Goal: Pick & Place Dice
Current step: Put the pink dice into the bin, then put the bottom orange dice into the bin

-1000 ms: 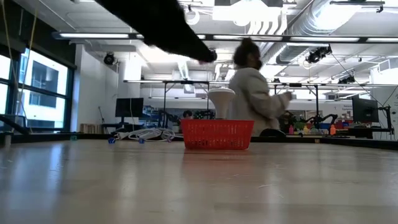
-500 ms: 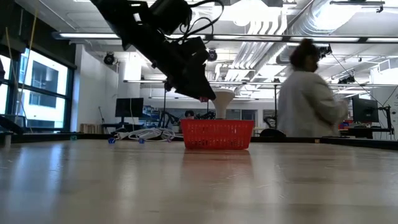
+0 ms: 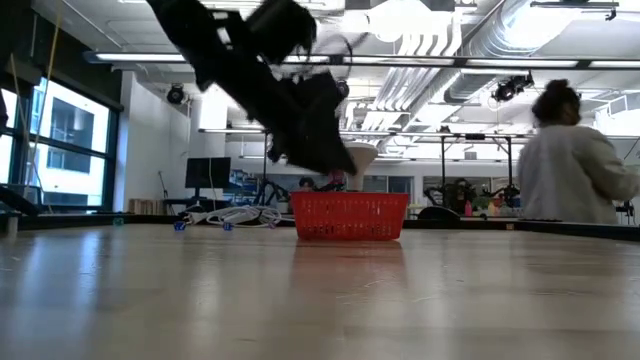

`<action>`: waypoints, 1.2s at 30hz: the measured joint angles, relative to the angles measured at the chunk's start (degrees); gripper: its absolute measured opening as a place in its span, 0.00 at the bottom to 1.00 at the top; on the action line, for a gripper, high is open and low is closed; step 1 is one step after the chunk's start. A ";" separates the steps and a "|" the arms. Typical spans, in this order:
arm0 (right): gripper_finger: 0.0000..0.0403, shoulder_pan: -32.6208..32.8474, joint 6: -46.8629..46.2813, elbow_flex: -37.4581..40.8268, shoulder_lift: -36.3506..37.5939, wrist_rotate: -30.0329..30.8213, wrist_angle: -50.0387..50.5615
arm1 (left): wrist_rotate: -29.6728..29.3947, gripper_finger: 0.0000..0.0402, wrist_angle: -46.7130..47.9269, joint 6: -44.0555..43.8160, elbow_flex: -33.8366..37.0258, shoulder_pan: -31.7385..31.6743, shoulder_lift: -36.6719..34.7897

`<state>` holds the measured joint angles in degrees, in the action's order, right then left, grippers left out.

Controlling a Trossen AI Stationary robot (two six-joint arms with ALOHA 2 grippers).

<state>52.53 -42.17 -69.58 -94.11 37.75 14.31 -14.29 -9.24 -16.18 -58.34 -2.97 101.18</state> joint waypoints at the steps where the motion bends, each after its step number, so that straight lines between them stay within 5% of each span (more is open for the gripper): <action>1: 0.60 0.31 0.37 0.00 0.00 1.05 0.02 | -0.27 0.47 0.40 -0.16 0.08 0.17 0.96; 14: 0.60 -0.86 1.89 0.00 0.00 4.13 0.18 | 3.50 0.47 -0.44 1.63 0.06 1.61 -3.60; 18: 0.60 -1.44 -1.29 0.00 0.00 -1.63 3.60 | 5.40 0.47 3.43 2.64 -0.08 3.98 -9.69; 27: 0.60 2.85 -40.63 0.00 0.00 -23.71 23.02 | 18.05 0.47 20.03 -3.16 -0.02 13.65 -15.61; 36: 0.60 9.48 -71.48 1.99 -0.61 -26.63 41.85 | 18.54 0.47 19.29 -2.65 0.02 25.86 -13.27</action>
<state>62.01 -113.65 -67.60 -94.72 11.12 56.16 4.25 10.05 -18.83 -58.32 22.89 87.90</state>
